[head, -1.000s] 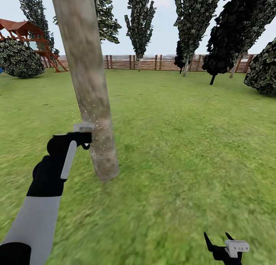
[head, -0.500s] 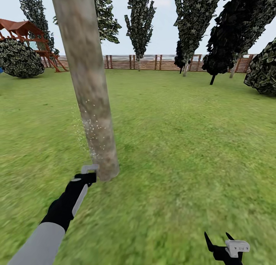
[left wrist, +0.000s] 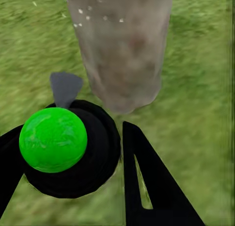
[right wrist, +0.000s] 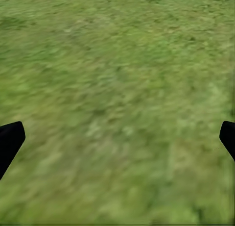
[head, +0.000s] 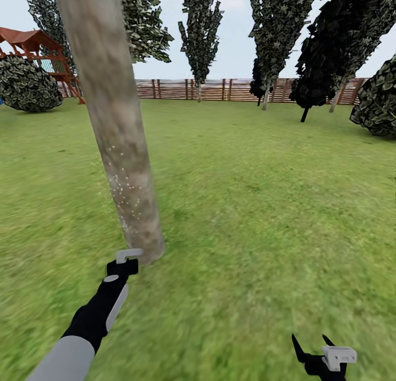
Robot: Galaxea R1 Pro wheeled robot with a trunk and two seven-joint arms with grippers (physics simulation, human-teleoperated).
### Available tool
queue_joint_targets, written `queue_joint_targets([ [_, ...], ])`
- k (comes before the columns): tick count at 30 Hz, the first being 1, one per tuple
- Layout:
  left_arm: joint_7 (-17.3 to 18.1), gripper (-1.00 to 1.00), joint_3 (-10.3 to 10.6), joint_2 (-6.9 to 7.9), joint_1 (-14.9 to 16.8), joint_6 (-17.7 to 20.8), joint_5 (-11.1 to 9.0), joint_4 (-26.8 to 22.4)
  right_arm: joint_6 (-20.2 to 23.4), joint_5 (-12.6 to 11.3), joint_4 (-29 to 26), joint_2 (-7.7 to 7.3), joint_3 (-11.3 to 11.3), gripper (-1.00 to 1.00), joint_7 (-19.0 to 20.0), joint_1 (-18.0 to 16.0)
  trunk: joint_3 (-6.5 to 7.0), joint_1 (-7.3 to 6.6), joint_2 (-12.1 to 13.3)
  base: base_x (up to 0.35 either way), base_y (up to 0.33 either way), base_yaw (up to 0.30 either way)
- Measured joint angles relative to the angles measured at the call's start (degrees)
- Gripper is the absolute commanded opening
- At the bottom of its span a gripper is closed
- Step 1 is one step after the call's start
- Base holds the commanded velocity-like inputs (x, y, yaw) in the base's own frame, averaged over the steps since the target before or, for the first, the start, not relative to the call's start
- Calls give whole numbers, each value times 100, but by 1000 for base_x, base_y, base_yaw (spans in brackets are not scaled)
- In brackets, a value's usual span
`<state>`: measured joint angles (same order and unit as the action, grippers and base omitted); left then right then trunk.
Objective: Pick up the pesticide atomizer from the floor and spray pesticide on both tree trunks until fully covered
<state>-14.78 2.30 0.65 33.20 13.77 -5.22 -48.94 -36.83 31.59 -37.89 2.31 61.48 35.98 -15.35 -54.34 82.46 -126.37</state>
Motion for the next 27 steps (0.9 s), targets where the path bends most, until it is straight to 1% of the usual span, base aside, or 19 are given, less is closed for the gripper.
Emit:
queue_joint_targets([
  [6, 4, -100, 9, -60, -1, 18, -10, 0, -2, -5, 142, -6, 0, 100, 0, 0, 0, 0, 0, 2, -275, 22],
  [15, 0, -100, 3, -59, -2, 24, -27, -2, -1, -5, 137, 1, 0, 100, 0, -1, 0, 0, 0, 3, -276, 225],
  [23, -6, -100, -1, -60, 0, 23, -29, 0, -2, -5, 128, -9, 9, 100, 0, 1, 0, -1, 0, 119, -274, 27],
  [27, -107, -100, -6, -59, -2, 24, -29, -2, -1, -5, 132, -8, 9, 100, 0, -1, 0, -1, 0, 142, -273, 189],
])
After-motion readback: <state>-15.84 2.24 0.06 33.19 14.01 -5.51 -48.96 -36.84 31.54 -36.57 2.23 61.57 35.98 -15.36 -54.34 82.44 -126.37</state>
